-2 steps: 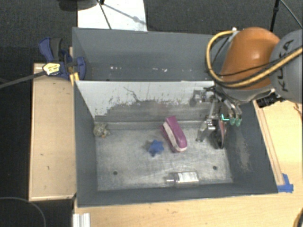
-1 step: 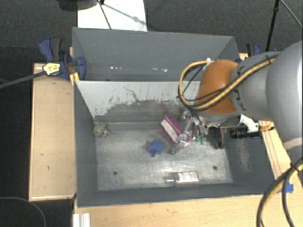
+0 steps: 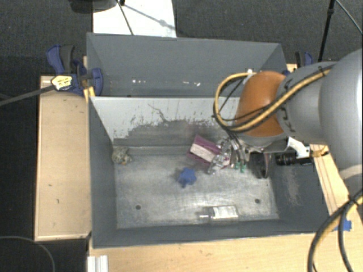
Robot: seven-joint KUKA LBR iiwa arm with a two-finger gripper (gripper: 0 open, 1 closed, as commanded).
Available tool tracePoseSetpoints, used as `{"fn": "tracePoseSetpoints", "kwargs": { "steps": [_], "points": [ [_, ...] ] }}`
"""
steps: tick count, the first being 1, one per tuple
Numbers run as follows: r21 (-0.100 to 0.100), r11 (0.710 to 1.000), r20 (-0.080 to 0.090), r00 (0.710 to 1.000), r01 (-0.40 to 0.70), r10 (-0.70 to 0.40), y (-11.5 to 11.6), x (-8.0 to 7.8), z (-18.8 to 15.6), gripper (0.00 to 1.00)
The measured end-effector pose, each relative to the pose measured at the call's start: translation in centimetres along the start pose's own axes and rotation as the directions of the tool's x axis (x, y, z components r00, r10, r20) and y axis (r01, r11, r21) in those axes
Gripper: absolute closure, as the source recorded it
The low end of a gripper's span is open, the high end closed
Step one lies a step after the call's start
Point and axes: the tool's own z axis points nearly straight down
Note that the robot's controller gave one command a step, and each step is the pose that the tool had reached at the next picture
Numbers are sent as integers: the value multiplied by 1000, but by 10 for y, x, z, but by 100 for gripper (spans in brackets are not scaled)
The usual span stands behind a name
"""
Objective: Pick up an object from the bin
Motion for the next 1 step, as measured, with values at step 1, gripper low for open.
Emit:
{"fn": "tracePoseSetpoints", "kwargs": {
  "steps": [1],
  "points": [
    [-2,999,7,999,45,-45,11,15,-147,100]
  ]
}}
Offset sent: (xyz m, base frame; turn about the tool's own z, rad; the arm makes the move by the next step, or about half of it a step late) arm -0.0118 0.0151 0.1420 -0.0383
